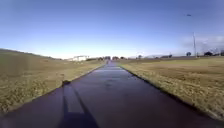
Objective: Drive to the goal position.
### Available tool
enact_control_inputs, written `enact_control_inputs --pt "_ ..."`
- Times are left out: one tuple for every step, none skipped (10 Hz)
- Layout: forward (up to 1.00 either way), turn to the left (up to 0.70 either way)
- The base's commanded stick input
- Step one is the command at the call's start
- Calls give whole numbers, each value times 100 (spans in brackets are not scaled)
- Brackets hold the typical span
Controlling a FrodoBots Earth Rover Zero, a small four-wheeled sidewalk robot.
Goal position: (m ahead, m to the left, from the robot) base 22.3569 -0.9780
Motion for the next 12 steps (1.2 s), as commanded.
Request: enact_control_inputs --pt "100 0" --pt "100 0" --pt "100 0" --pt "100 -2" --pt "100 -16" --pt "100 -28" --pt "100 -10" --pt "100 -3" --pt "100 0" --pt "100 0" --pt "100 0" --pt "100 0"
